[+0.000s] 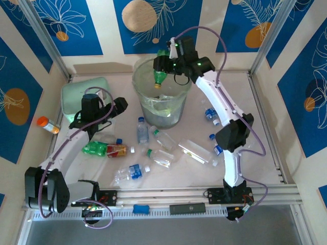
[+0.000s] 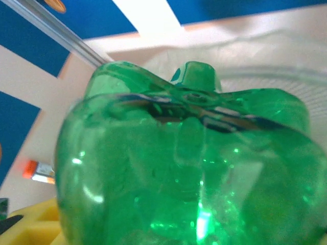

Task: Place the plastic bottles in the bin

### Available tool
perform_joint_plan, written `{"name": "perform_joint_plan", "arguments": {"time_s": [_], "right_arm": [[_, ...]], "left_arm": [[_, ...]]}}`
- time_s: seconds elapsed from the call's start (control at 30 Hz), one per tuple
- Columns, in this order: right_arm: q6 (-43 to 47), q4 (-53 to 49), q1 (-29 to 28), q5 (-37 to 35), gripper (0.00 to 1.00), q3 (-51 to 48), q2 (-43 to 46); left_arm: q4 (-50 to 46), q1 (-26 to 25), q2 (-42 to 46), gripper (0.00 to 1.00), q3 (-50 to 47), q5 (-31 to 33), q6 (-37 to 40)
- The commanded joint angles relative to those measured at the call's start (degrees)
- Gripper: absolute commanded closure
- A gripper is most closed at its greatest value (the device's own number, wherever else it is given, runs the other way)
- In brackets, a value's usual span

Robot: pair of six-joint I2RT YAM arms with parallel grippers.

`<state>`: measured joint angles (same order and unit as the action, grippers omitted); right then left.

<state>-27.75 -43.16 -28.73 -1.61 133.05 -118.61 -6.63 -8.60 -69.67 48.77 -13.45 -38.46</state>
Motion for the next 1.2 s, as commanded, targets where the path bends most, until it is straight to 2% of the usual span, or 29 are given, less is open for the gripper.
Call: {"name": "perform_joint_plan", "arguments": {"time_s": [0.0, 0.3, 0.47, 0.83, 0.97, 1.17], "right_arm": [[1.8, -5.2, -1.4, -1.8, 0.52, 3.5, -2.4], [3.3, -9.4, -3.5, -4.7, 0.51, 5.1, -6.5], [3.8, -9.6, -3.5, -5.0, 0.46, 5.2, -6.5], [4.1, -9.6, -3.4, -5.1, 0.19, 7.6, -6.2], [4.3, -9.5, -3.2, -4.7, 0.14, 9.3, -5.5], [3.3, -7.6, -2.1, -2.1, 0.12, 10.2, -1.8]], "left_arm": [[-1.5, 1.0, 1.1, 0.00, -0.7, 1.6, 1.0], [-1.3, 1.1, 0.2, 0.00, -0.1, 1.2, 0.3], [-0.7, 1.1, -0.3, 0.00, -0.2, 1.0, -0.8], [-0.1, 1.1, -1.1, 0.00, 0.0, 0.5, -1.6], [-0.3, 1.1, -1.5, 0.00, 0.2, 0.3, -1.8], [0.0, 1.0, -2.5, 0.00, 0.5, -1.9, -2.0]]}}
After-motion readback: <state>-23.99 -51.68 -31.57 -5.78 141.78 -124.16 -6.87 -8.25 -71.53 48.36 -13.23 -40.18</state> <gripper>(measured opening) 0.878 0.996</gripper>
